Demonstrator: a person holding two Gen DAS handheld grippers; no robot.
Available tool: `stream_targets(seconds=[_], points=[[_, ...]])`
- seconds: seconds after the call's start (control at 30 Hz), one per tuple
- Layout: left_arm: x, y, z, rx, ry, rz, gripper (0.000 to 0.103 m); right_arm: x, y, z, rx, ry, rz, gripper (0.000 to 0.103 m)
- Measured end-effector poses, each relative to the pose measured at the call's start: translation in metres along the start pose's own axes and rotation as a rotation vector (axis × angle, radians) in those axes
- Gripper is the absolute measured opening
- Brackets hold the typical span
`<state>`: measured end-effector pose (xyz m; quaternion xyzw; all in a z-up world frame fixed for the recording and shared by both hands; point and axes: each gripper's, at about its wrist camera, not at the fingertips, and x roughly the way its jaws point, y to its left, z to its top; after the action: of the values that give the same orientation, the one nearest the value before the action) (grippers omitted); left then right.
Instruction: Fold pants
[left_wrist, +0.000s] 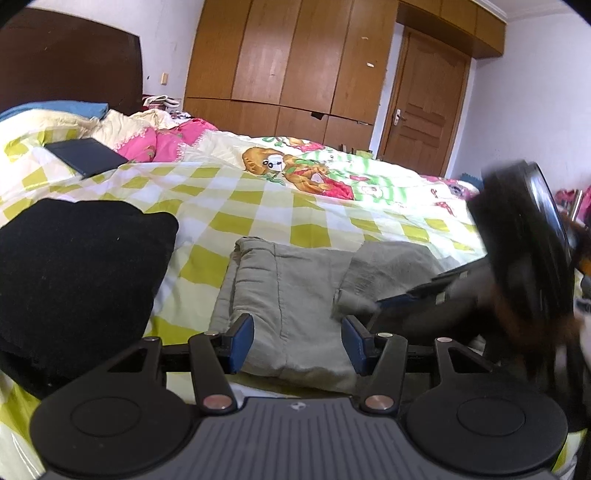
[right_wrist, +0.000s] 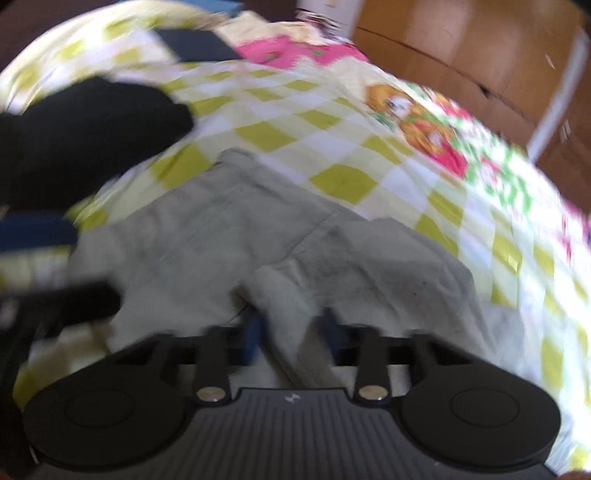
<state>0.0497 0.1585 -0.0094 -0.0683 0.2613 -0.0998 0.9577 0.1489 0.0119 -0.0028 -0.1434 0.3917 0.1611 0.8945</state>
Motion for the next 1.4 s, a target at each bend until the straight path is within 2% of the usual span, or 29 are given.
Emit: stream_targets(seconds=[0.1, 0.23, 0.33, 0.4, 0.47, 0.5, 0.6, 0.7, 0.77, 0.97, 1.07, 1.17, 1.33, 1.4], points=[[0.003, -0.004, 0.0, 0.02, 0.012, 0.0, 0.065, -0.02, -0.037, 0.008, 0.196, -0.036, 0.061, 0.005], [0.003, -0.004, 0.0, 0.026, 0.018, -0.003, 0.065, -0.063, -0.087, 0.018, 0.45, -0.148, 0.156, 0.005], [0.003, -0.004, 0.0, 0.026, 0.02, -0.005, 0.065, -0.091, -0.107, 0.032, 0.542, -0.252, 0.204, 0.005], [0.002, -0.005, 0.0, 0.028, 0.015, -0.004, 0.065, -0.109, -0.102, 0.046, 0.501, -0.326, 0.217, 0.005], [0.001, -0.005, 0.0, 0.029, 0.01, -0.001, 0.065, -0.112, -0.075, 0.058, 0.354, -0.331, 0.218, 0.005], [0.001, -0.005, 0.0, 0.028, 0.009, -0.001, 0.065, -0.105, -0.061, 0.057, 0.304, -0.299, 0.235, 0.005], [-0.001, -0.003, 0.0, 0.018, 0.007, 0.004, 0.065, -0.057, -0.023, 0.038, 0.246, -0.125, 0.318, 0.005], [-0.003, -0.001, 0.0, 0.005, 0.006, 0.013, 0.065, -0.022, 0.012, 0.007, 0.179, -0.025, 0.326, 0.008], [0.005, -0.002, -0.001, 0.019, 0.071, 0.017, 0.065, -0.015, 0.016, -0.001, 0.178, -0.019, 0.309, 0.011], [-0.004, -0.008, 0.0, 0.056, 0.029, 0.038, 0.073, -0.015, -0.003, 0.003, 0.225, -0.005, 0.437, 0.019], [-0.008, -0.01, 0.0, 0.074, 0.034, 0.065, 0.073, -0.007, 0.014, 0.007, 0.185, 0.009, 0.379, 0.017], [-0.011, -0.014, 0.0, 0.107, 0.047, 0.084, 0.073, -0.009, 0.025, 0.006, 0.135, -0.011, 0.357, 0.017], [-0.017, -0.021, 0.0, 0.173, 0.062, 0.102, 0.073, -0.011, 0.023, 0.004, 0.133, -0.033, 0.472, 0.017], [-0.019, -0.027, -0.001, 0.212, 0.072, 0.115, 0.073, -0.011, 0.023, 0.002, 0.135, -0.037, 0.507, 0.026]])
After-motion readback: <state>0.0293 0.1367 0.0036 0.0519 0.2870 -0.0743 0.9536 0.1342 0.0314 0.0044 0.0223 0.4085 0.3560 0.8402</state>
